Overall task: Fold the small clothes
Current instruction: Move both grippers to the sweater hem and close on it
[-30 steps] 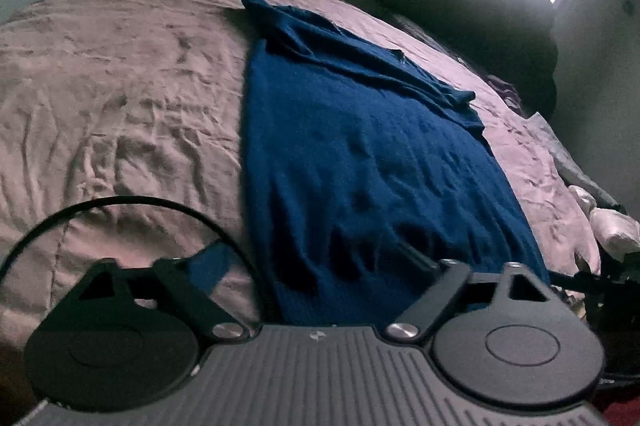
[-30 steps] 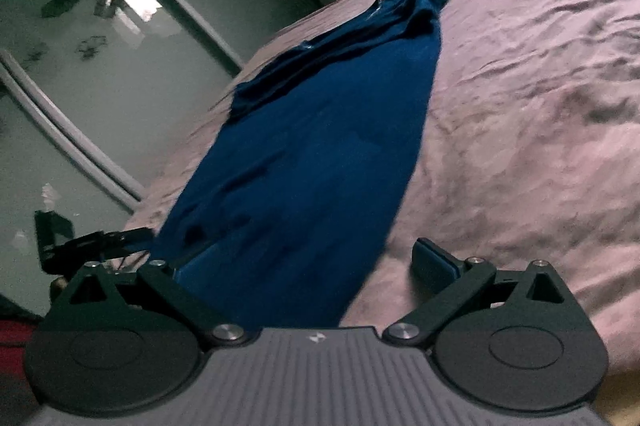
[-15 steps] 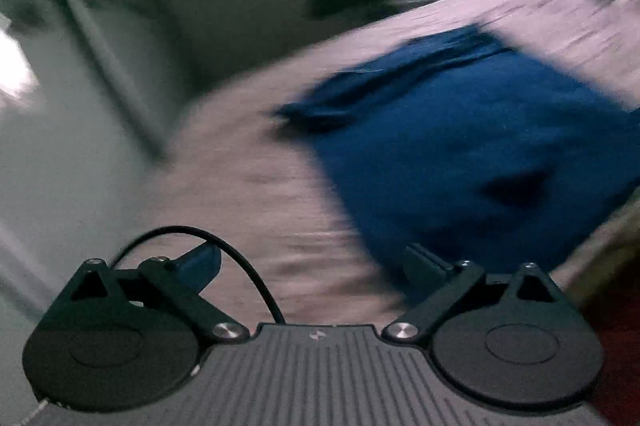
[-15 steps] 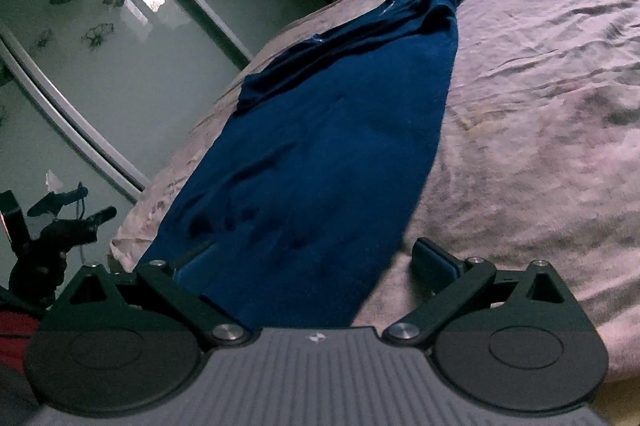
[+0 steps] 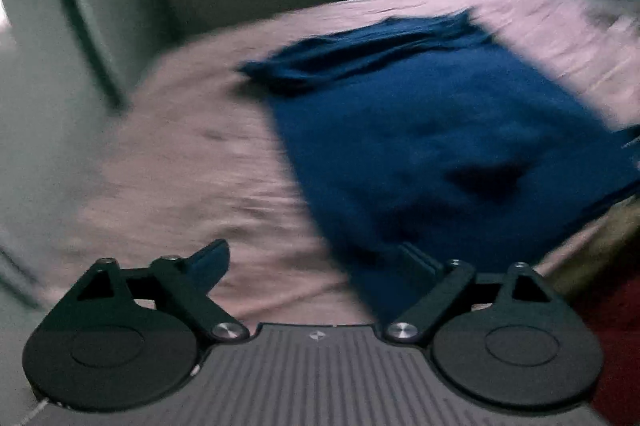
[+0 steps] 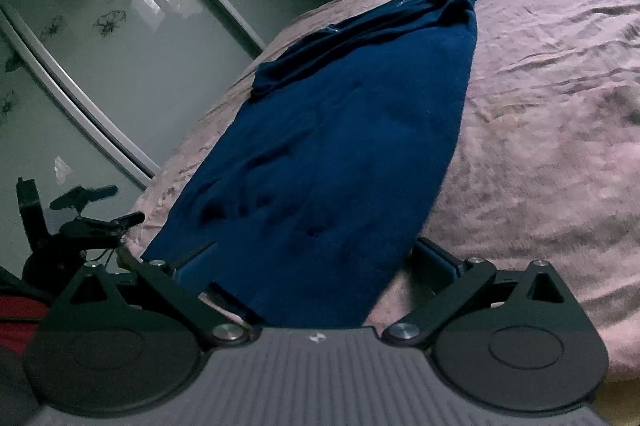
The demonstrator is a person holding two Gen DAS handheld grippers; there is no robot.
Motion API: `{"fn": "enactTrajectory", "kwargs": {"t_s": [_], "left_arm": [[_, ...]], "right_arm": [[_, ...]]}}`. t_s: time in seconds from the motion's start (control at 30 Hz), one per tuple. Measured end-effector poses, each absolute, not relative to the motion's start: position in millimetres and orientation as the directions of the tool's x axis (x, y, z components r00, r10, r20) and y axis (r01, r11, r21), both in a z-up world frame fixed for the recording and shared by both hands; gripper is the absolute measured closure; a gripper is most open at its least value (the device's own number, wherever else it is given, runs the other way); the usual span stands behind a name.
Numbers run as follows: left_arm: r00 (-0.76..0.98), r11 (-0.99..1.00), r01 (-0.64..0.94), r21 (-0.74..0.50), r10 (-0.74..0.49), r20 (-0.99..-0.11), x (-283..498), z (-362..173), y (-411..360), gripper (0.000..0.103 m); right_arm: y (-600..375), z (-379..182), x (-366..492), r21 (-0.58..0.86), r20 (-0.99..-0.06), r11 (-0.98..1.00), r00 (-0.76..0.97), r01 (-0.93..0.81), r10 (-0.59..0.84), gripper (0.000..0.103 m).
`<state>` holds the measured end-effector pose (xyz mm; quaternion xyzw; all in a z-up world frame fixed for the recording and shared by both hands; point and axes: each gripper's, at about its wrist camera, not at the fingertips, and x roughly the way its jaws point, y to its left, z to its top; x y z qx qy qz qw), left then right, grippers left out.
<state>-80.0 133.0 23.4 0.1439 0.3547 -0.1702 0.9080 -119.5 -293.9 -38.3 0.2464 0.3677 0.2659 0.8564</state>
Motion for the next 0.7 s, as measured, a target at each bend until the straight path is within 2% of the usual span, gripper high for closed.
{"fn": "enactTrajectory", "kwargs": {"t_s": [0.07, 0.13, 0.2, 0.3, 0.43, 0.47, 0.5, 0.53, 0.57, 0.6, 0.67, 0.7], "left_arm": [[0.637, 0.892, 0.450, 0.037, -0.292, -0.713, -75, 17, 130, 0.013], [0.598, 0.896, 0.444, -0.013, -0.307, -0.740, -66, 2, 126, 0.015], [0.545, 0.906, 0.415, -0.078, -0.317, -0.777, -56, -12, 130, 0.027], [0.531, 0.908, 0.375, -0.188, -0.377, -0.759, -47, -19, 139, 0.024], [0.519, 0.895, 0.385, -0.224, -0.411, -0.749, -49, -20, 135, 0.028], [0.526, 0.896, 0.393, -0.205, -0.402, -0.750, -51, -20, 131, 0.034], [0.533, 0.898, 0.397, -0.188, -0.392, -0.750, -52, -20, 126, 0.044], [0.538, 0.900, 0.397, -0.180, -0.386, -0.749, -53, -20, 125, 0.050], [0.538, 0.901, 0.393, -0.182, -0.386, -0.750, -53, -20, 124, 0.061], [0.539, 0.904, 0.385, -0.184, -0.382, -0.750, -50, -20, 124, 0.078], [0.525, 0.902, 0.372, -0.218, -0.398, -0.752, -49, -18, 130, 0.095], [0.521, 0.900, 0.364, -0.237, -0.408, -0.750, -49, -17, 132, 0.095]], "right_arm": [[-294, -37, -119, 0.618, -0.502, 0.737, 0.582, -0.276, 0.639, 0.000], [-298, -38, -120, 0.640, -0.489, 0.718, 0.575, -0.275, 0.656, 0.000], [-302, -40, -121, 0.663, -0.472, 0.697, 0.570, -0.274, 0.673, 0.000], [-301, -42, -123, 0.678, -0.459, 0.681, 0.564, -0.277, 0.687, 0.000], [-290, -41, -121, 0.677, -0.455, 0.672, 0.547, -0.300, 0.702, 0.001], [-285, -41, -121, 0.673, -0.457, 0.673, 0.543, -0.306, 0.704, 0.009], [-280, -41, -120, 0.662, -0.467, 0.683, 0.543, -0.308, 0.698, 0.025], [-277, -42, -118, 0.655, -0.479, 0.691, 0.539, -0.305, 0.693, 0.039], [-273, -44, -116, 0.651, -0.497, 0.701, 0.534, -0.293, 0.684, 0.070], [-270, -48, -114, 0.643, -0.516, 0.712, 0.528, -0.282, 0.675, 0.080], [-270, -49, -115, 0.648, -0.510, 0.709, 0.533, -0.279, 0.675, 0.084], [-271, -49, -116, 0.645, -0.515, 0.714, 0.536, -0.272, 0.669, 0.089]]}}
